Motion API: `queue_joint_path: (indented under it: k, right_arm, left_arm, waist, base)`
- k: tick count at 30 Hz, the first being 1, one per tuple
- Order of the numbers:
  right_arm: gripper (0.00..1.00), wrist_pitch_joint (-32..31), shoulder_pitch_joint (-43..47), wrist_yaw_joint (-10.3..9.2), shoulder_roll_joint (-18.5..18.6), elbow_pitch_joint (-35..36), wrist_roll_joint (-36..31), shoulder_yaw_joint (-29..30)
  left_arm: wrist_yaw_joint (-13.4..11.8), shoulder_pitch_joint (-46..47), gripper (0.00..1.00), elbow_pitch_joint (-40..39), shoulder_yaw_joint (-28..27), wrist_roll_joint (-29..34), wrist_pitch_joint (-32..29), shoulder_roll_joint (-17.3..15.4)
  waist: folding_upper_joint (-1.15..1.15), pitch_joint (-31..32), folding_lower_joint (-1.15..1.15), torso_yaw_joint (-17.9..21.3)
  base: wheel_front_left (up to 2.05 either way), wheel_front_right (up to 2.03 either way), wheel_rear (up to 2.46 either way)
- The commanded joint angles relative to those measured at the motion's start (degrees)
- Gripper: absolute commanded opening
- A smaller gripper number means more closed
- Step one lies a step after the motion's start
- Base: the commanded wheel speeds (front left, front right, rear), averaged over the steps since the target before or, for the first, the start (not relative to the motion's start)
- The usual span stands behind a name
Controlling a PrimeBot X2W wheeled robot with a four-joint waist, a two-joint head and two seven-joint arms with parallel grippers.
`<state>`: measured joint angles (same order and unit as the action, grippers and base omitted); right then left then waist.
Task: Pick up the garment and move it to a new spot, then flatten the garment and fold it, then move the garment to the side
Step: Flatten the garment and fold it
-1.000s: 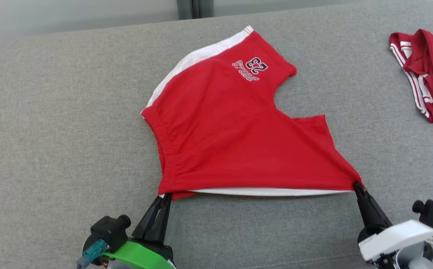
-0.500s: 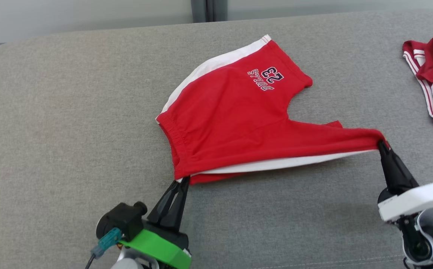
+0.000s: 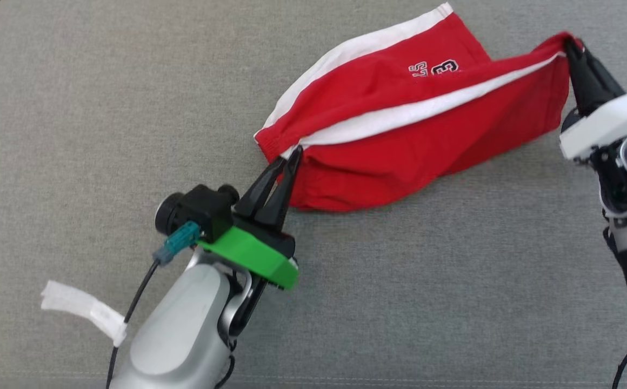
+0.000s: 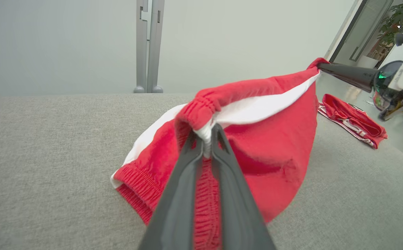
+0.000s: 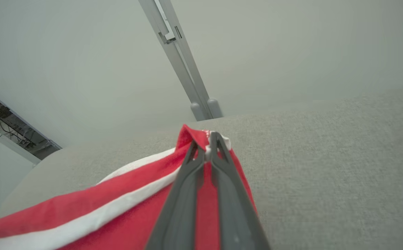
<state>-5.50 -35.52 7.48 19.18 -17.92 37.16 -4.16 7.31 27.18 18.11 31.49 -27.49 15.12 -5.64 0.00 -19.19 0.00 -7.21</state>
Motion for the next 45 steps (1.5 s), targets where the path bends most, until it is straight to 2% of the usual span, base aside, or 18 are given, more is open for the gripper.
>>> queue_joint_path:
  k: [1, 10, 21, 22, 23, 24, 32, 38, 45]
  right_arm:
    - [0.0, 0.2, -3.2, 0.01, 0.1, -2.3, -0.6, -0.2]
    - [0.0, 3.0, -20.5, 0.01, -0.4, -21.1, -4.9, -4.1]
    - [0.0, 9.1, -31.1, 0.01, -2.3, -38.1, -9.0, -8.0]
    - [0.29, 9.9, -31.8, 0.01, -2.4, -39.2, -9.7, -8.7]
    - [0.89, 10.3, -32.4, 0.01, -2.8, -40.0, -9.7, -9.4]
    - [1.0, 10.8, -32.5, 0.01, -3.1, -40.7, -9.5, -10.0]
    - [1.0, 13.4, -29.8, 0.01, -1.0, -42.0, -7.2, -16.4]
    - [1.0, 12.4, -25.5, 0.01, 2.3, -42.4, -3.7, -20.2]
    - [1.0, 10.8, -22.4, 0.01, 4.9, -43.0, 0.2, -22.5]
  left_arm:
    - [0.2, 2.7, 0.0, 1.0, 0.2, -0.4, 0.0, 0.4]
    - [0.2, 11.4, 0.0, 8.8, -0.4, -3.2, 0.0, 2.5]
    - [0.2, 15.4, 0.0, 10.6, 1.9, -6.0, 0.0, 2.7]
    - [0.2, 15.6, 0.2, 11.0, 2.2, -5.9, 0.0, 2.7]
    - [0.2, 16.0, 0.48, 11.1, 2.4, -5.4, 0.0, 2.7]
    - [0.2, 16.1, 1.0, 11.2, 2.5, -5.1, 0.0, 2.7]
    - [-0.2, 11.8, 1.0, 10.0, -0.6, -2.0, 0.0, 2.6]
    - [-0.9, 4.7, 1.0, 5.6, -8.3, 1.8, 0.0, 2.6]
    - [-2.3, -3.5, 1.0, -3.2, -18.6, 6.1, 0.0, 2.6]
  waist:
    - [0.0, -4.3, 0.0, -3.7]
    - [0.0, -8.7, 0.0, -7.7]
    - [0.0, -10.0, 0.0, -8.3]
    - [0.0, -10.0, 0.0, -8.2]
    - [0.0, -9.9, 0.0, -8.2]
    - [0.0, -9.7, 0.0, -8.2]
    - [0.0, -6.4, 0.0, -7.4]
    - [0.0, -3.9, 0.0, -6.8]
    - [0.0, -3.7, 0.0, -7.6]
  base:
    - [0.0, 0.0, 0.0]
    - [0.0, 0.0, 0.0]
    - [0.0, 0.0, 0.0]
    - [0.0, 0.0, 0.0]
    - [0.0, 0.0, 0.0]
    - [0.0, 0.0, 0.0]
    - [0.0, 0.0, 0.0]
    - [0.0, 0.0, 0.0]
    - [0.0, 0.0, 0.0]
